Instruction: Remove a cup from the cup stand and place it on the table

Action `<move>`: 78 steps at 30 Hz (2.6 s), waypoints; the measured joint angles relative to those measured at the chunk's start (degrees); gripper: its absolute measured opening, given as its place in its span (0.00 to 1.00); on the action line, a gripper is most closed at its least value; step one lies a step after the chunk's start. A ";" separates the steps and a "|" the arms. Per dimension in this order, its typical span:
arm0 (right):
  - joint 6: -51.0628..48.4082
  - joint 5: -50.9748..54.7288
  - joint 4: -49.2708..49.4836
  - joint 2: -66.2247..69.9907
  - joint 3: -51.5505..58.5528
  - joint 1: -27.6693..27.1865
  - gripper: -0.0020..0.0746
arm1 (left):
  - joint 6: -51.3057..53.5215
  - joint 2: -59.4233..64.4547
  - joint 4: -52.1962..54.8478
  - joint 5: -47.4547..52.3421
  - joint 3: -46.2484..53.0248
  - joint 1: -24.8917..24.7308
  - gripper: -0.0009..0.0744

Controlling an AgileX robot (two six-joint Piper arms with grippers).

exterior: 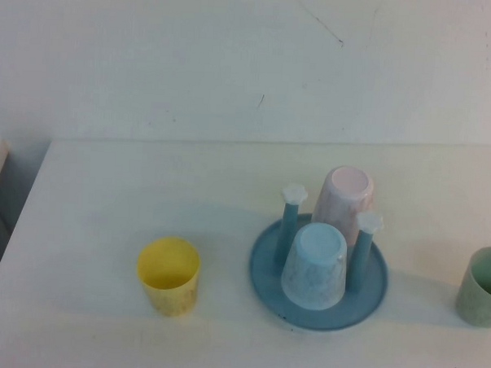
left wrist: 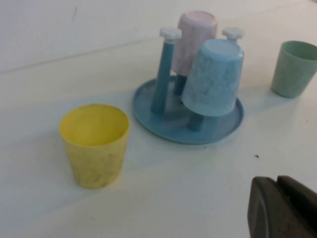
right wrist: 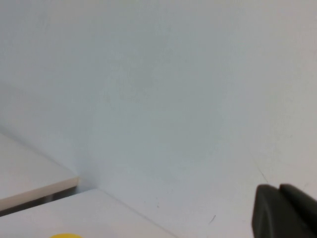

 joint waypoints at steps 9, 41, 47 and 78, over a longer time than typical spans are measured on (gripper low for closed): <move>0.52 6.67 0.00 0.00 0.13 0.00 0.02 | -0.70 0.00 0.00 7.77 0.00 0.00 0.01; 75.56 2.44 -79.70 -18.34 21.99 -22.93 0.02 | -1.05 0.00 0.10 12.81 0.00 0.00 0.01; 76.92 -3.42 -81.64 -18.38 23.96 -21.80 0.02 | -1.18 0.00 0.10 14.19 0.00 0.00 0.01; 77.51 -1.52 -82.09 -18.38 24.05 -19.81 0.02 | -1.19 0.00 0.20 14.92 0.00 0.00 0.01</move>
